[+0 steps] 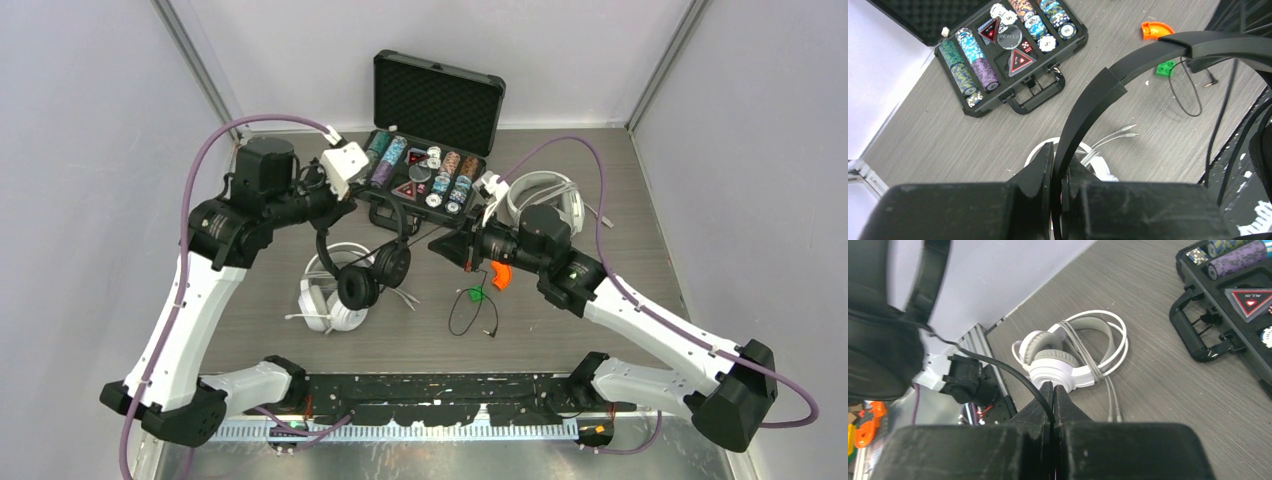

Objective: Wrap the headphones
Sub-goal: Wrap the headphones cable around the headphones.

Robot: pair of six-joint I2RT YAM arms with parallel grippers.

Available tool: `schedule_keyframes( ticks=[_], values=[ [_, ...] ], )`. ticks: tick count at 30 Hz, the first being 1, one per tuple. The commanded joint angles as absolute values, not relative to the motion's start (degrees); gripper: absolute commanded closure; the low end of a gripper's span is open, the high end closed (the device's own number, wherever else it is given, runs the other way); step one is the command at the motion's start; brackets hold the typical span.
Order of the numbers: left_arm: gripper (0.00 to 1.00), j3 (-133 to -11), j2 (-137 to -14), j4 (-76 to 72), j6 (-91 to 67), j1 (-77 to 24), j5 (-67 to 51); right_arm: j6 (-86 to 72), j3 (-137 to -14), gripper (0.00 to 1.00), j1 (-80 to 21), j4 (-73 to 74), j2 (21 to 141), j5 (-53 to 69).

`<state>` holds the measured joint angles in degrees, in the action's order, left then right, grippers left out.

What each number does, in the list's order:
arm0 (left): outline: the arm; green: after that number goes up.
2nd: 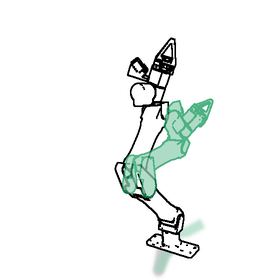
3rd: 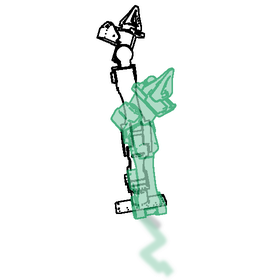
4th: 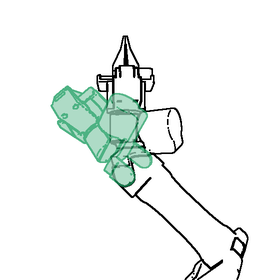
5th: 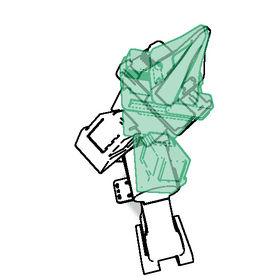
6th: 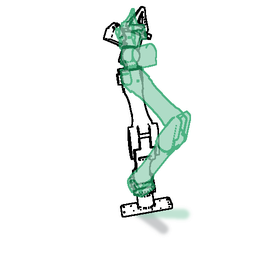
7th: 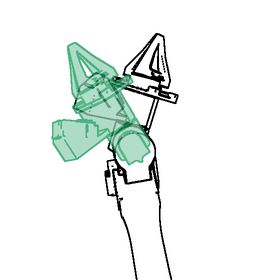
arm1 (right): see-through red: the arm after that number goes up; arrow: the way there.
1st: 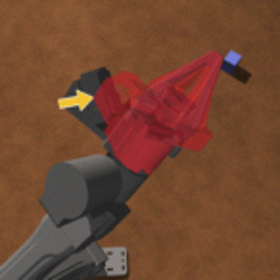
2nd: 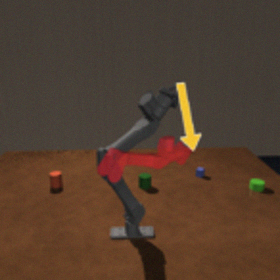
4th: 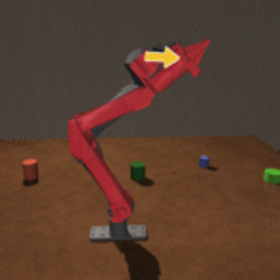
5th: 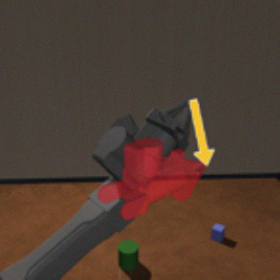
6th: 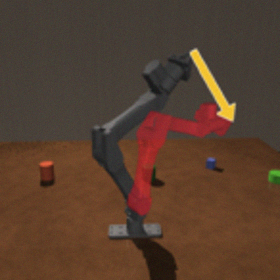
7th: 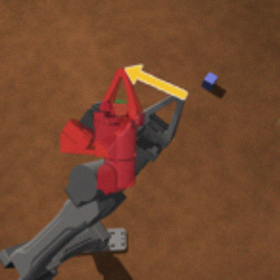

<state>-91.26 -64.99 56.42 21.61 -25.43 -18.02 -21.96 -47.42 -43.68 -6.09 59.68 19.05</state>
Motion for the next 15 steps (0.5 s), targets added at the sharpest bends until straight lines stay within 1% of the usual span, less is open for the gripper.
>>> schedule_keyframes(
  ticks=[1, 9, 15],
  values=[
    [1.0, -91.94, -65.93, 55.88, 27.85, -25.31, -17.28, -23.69, -54.09, 0.99, -43.34, 1.81, 59.14, 22.05],
    [1.0, -91.19, -67.43, 55.0, 30.21, -25.8, -14.69, -26.69, -61.33, 1.0, -43.29, 7.05, 61.95, 27.64],
    [1.0, -90.17, -69.29, 53.18, 30.2, -28.26, -5.71, -30.81, -64.83, 1.0, -43.28, 7.4, 64.73, 31.72]
  ],
)
